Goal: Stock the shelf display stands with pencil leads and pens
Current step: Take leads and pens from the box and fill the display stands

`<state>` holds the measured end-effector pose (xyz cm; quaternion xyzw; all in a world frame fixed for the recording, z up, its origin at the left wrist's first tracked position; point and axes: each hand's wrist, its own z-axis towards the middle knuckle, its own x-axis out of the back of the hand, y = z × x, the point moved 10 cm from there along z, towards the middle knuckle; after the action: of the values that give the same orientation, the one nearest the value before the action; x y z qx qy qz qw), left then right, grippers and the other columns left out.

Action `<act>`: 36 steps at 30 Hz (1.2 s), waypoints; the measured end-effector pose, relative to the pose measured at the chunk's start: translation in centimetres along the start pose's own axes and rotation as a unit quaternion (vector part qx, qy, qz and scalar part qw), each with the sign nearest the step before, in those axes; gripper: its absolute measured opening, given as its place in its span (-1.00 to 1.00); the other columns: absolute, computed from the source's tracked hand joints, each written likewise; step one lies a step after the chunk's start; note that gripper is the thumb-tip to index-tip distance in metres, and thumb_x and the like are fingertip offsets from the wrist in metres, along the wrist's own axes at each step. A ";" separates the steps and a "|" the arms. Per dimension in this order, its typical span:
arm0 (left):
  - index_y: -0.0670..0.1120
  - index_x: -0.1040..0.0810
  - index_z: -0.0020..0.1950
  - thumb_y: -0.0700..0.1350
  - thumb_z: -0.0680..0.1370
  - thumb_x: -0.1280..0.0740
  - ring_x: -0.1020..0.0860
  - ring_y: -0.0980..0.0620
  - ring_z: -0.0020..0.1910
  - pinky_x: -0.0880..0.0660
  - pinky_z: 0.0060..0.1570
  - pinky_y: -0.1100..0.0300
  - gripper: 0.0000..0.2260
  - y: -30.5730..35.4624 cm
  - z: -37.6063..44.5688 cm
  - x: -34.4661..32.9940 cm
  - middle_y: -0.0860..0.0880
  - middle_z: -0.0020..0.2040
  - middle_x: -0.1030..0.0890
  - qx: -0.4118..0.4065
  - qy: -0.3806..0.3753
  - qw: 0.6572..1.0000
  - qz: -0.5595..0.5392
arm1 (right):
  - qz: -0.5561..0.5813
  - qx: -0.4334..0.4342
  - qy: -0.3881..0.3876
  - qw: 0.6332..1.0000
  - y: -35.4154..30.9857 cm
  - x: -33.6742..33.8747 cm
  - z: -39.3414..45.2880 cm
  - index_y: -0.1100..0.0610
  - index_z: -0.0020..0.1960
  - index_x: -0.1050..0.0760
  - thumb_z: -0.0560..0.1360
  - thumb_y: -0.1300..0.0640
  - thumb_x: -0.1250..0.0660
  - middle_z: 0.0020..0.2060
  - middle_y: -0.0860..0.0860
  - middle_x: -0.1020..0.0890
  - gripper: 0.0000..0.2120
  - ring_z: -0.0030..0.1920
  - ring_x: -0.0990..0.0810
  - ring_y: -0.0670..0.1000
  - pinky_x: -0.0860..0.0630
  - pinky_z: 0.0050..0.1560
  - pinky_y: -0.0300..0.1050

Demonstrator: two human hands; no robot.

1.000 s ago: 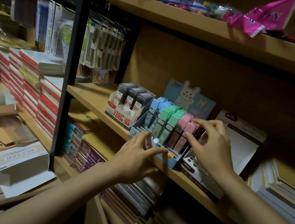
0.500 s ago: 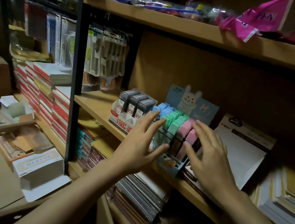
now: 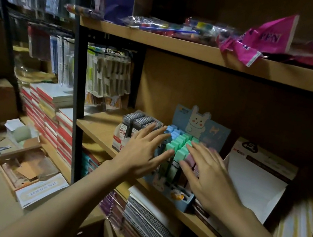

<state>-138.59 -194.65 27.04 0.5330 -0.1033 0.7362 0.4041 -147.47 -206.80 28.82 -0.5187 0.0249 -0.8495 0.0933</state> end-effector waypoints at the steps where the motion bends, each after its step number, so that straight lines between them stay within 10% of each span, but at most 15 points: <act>1: 0.14 -0.16 0.54 0.39 0.54 0.08 0.10 0.12 0.55 0.07 0.52 -0.02 -0.38 -0.1 0.0 0.0 0.14 0.58 -0.05 0.001 0.003 1.000 -0.003 | 0.001 0.001 0.003 1.000 0.2 0.1 -0.2 -0.01 0.53 -0.22 0.58 -0.26 0.04 0.51 -0.10 -0.27 -0.40 0.52 -0.11 -0.13 0.11 0.51 -0.18; 19: 0.06 -0.15 0.54 0.38 0.54 0.04 -0.18 0.06 0.50 0.00 0.50 -0.01 -0.34 1.6 5.0 0.2 0.04 0.46 -0.38 -0.024 -0.033 0.999 -0.027 | 0.000 -0.025 0.008 1.000 2.3 -0.3 -1.2 -0.04 0.57 -0.06 0.56 -0.32 0.11 0.55 -0.13 -0.13 -0.34 0.49 0.04 -0.24 0.17 0.44 -0.28; 28: 0.17 -0.17 0.53 0.29 0.60 -0.01 0.11 0.24 0.53 0.16 0.51 0.10 -0.49 4.4 -0.6 0.5 0.17 0.56 -0.11 -0.109 -0.010 0.994 -0.006 | 0.011 -0.018 -0.010 1.000 1.4 0.5 -3.2 -0.01 0.59 0.10 0.61 -0.22 0.00 0.57 -0.14 0.05 -0.35 0.55 0.14 -0.18 0.12 0.55 -0.17; 31: 0.18 -0.17 0.52 0.25 0.61 -0.04 0.12 0.20 0.54 0.12 0.50 0.13 -0.51 5.4 -3.6 1.5 0.17 0.57 -0.04 -0.096 0.046 0.994 -0.004 | 0.071 -0.013 0.069 0.995 0.0 2.6 -4.6 -0.01 0.58 -0.05 0.61 -0.07 -0.18 0.53 -0.20 -0.04 -0.40 0.52 0.02 -0.21 0.04 0.47 -0.33; 36: -0.02 -0.51 0.23 0.00 0.58 -0.25 -0.43 0.07 0.27 -0.37 0.23 0.22 -0.75 4.6 -13.5 0.3 0.04 0.25 -0.49 -0.059 0.126 0.988 -0.064 | 0.164 0.058 0.101 0.980 -5.0 1.2 -9.5 0.04 0.13 -0.55 0.55 0.17 -0.32 0.12 -0.11 -0.54 -0.83 0.16 -0.51 -0.16 -0.43 0.17 -0.34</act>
<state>-151.33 -189.63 23.02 0.4172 -0.0606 0.7627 0.4905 -157.08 -202.68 26.22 -0.4131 0.0696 -0.8707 0.2577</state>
